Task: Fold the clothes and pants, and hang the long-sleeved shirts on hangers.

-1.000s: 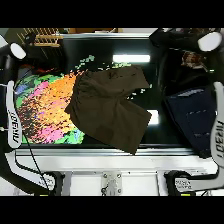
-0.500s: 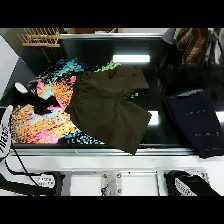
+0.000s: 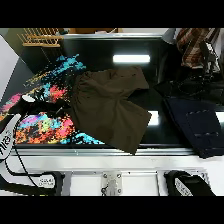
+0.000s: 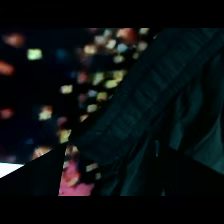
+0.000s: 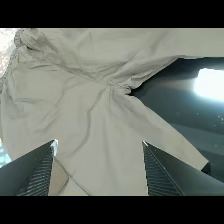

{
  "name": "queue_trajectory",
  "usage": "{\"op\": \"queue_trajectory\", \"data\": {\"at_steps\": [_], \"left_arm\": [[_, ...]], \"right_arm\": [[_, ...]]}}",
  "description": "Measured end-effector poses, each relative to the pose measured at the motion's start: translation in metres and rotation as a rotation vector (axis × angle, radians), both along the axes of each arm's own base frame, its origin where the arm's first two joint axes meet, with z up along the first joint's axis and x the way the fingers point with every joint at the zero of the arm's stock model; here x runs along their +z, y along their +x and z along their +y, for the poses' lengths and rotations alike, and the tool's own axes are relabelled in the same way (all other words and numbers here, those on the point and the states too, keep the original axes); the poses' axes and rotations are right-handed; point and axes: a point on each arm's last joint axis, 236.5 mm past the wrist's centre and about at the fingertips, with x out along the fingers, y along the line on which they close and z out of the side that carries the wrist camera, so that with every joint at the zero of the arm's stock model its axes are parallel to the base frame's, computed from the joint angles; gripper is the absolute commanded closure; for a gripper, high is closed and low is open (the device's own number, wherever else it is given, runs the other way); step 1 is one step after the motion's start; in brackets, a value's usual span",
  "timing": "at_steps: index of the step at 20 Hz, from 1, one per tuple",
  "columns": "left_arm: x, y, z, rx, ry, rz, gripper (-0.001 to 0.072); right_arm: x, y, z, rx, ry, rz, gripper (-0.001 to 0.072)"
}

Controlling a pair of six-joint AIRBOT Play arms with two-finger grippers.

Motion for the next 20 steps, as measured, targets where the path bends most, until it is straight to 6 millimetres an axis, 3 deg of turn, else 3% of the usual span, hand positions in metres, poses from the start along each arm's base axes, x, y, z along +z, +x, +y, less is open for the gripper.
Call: {"op": "queue_trajectory", "data": {"at_steps": [7,8,9,10,12,16,18,20], "left_arm": [[0.0,0.021,-0.021,0.035,0.029,-0.063,0.0101],[0.0,0.024,-0.024,0.039,0.033,-0.07,0.0243],[0.0,0.025,-0.026,0.047,0.037,-0.072,0.0512],[-0.002,0.025,-0.028,0.051,0.039,-0.07,0.0633],[0.002,0.032,-0.028,0.076,0.041,-0.09,0.0682],[0.024,0.04,-0.017,0.107,0.062,-0.15,0.069],[0.04,0.033,-0.008,0.091,0.104,-0.184,0.069],[0.048,0.011,-0.003,0.047,0.152,-0.181,0.069]], "right_arm": [[0.0,-0.001,0.001,-0.002,0.009,0.001,0.0133],[0.0,-0.001,0.001,-0.002,0.008,0.001,0.0133],[0.0,-0.001,0.001,-0.002,0.008,0.002,0.0133],[0.0,-0.002,0.001,-0.001,0.008,0.003,0.0132],[0.0,-0.002,0.001,0.0,0.008,0.004,0.0132],[-0.007,-0.005,-0.005,-0.013,-0.004,0.035,0.0131],[-0.03,-0.01,-0.022,-0.069,-0.034,0.113,0.0131],[-0.068,-0.018,-0.048,-0.169,-0.063,0.234,0.013]]}}
